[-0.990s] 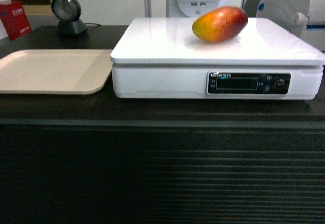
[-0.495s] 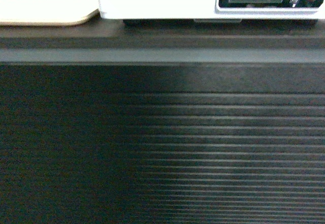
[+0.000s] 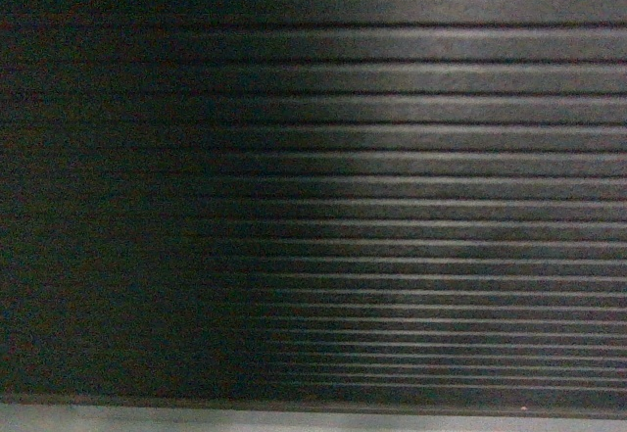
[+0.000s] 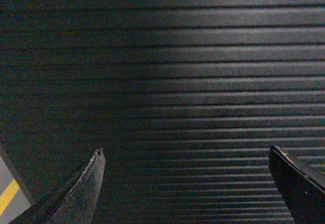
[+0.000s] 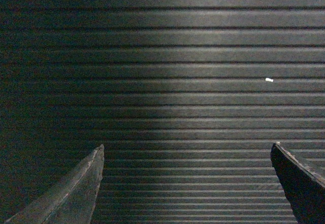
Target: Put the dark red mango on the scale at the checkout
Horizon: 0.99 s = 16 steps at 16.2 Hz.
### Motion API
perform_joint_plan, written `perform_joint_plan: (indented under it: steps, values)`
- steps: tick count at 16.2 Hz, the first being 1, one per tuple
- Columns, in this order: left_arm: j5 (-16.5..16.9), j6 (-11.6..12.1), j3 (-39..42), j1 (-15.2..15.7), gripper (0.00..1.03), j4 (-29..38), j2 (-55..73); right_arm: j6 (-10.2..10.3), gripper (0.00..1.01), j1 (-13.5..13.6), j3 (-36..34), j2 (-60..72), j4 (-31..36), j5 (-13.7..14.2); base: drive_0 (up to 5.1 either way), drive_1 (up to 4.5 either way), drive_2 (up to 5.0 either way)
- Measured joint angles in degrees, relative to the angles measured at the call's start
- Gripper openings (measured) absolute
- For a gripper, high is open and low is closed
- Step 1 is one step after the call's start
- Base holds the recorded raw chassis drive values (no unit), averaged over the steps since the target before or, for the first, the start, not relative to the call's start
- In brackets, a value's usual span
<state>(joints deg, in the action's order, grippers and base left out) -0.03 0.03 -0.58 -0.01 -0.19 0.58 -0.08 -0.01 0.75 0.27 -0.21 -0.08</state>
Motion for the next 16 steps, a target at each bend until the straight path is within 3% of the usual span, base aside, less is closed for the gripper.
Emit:
perform_joint_plan:
  steps: [16]
  values:
    - [0.02,-0.02,0.00,0.00,0.98,-0.15,0.00,0.04,0.98,0.00,0.00,0.00,-0.09,0.07,0.0,0.00,0.0]
